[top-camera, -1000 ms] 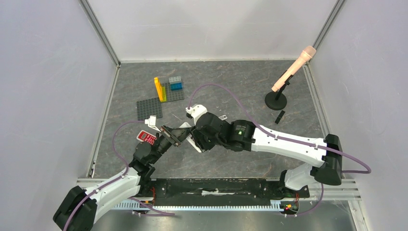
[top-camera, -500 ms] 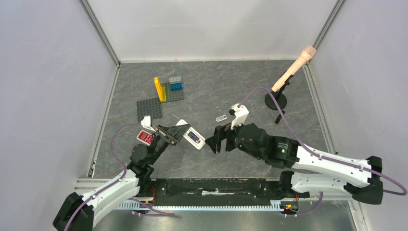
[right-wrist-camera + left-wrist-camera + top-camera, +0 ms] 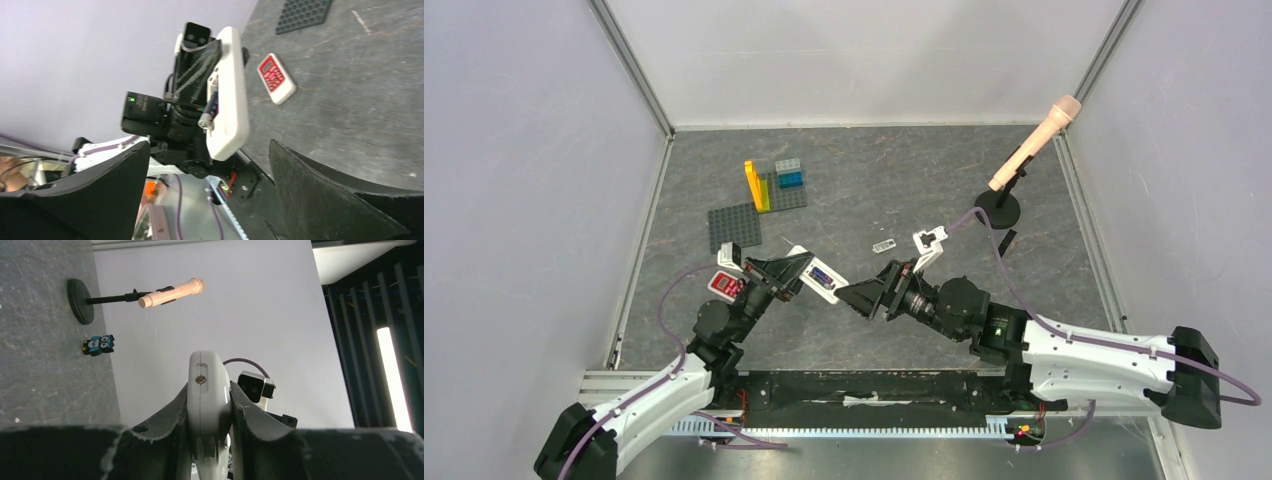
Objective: Load the batteries into the remote control
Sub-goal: Load the battery into the remote control.
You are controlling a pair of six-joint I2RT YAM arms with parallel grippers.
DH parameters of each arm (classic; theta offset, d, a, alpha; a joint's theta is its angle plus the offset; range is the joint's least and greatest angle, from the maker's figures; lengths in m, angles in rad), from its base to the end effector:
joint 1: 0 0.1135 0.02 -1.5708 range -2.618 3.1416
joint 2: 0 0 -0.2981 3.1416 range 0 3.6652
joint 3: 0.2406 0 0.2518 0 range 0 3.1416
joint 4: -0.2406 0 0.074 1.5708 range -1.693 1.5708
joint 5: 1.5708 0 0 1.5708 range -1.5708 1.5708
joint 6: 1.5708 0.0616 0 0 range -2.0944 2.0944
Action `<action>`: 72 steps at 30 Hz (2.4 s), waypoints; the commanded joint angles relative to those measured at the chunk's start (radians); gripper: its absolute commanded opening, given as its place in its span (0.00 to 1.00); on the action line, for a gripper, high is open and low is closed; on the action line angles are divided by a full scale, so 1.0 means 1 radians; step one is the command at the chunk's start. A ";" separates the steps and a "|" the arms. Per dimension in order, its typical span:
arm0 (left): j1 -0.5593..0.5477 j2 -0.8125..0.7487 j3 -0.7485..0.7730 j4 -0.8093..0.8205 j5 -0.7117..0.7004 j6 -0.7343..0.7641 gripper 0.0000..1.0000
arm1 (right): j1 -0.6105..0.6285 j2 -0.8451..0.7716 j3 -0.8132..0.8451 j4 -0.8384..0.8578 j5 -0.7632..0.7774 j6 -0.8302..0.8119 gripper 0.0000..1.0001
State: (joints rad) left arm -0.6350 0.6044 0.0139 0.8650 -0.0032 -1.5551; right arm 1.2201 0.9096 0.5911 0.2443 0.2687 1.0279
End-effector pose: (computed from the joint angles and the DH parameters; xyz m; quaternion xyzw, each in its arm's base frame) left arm 0.1143 -0.0839 0.2333 -0.2692 0.5404 -0.7082 0.3660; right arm 0.0913 0.2019 0.3193 0.0210 0.7316 0.5657 0.3799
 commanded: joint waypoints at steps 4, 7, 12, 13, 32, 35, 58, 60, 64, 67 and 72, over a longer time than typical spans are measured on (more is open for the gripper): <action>0.001 0.004 0.003 0.069 -0.031 -0.176 0.02 | -0.006 0.068 0.022 0.174 -0.027 0.132 0.78; 0.001 0.003 0.000 0.068 -0.029 -0.192 0.02 | -0.010 0.105 0.052 0.141 -0.029 0.166 0.74; 0.001 0.006 -0.011 0.071 -0.030 -0.204 0.02 | -0.014 0.139 0.067 0.139 -0.019 0.195 0.67; 0.001 0.007 -0.012 0.073 -0.030 -0.206 0.02 | -0.017 0.142 0.067 0.139 -0.017 0.202 0.66; 0.001 -0.005 -0.025 0.082 -0.019 -0.176 0.02 | -0.055 0.195 0.072 0.163 -0.041 0.239 0.68; 0.001 -0.004 -0.025 0.082 -0.016 -0.173 0.02 | -0.057 0.202 0.063 0.168 -0.047 0.248 0.62; 0.001 -0.073 0.008 0.075 0.034 0.090 0.02 | -0.071 0.276 0.152 -0.146 -0.011 0.268 0.39; 0.001 -0.093 0.009 0.050 0.027 0.098 0.02 | -0.071 0.269 0.156 -0.173 0.003 0.263 0.39; 0.002 -0.127 0.021 -0.002 0.021 0.120 0.02 | -0.073 0.265 0.164 -0.199 0.015 0.241 0.39; 0.001 -0.138 0.026 -0.030 0.022 0.134 0.02 | -0.073 0.264 0.171 -0.200 0.006 0.224 0.44; 0.001 -0.160 0.019 -0.059 0.013 0.152 0.02 | -0.073 0.213 0.158 -0.174 0.005 0.207 0.61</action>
State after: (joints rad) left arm -0.6193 0.4774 0.0132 0.7372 -0.0349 -1.4414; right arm 1.1572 1.1572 0.7376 0.1081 0.2070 1.2736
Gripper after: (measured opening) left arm 0.333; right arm 0.552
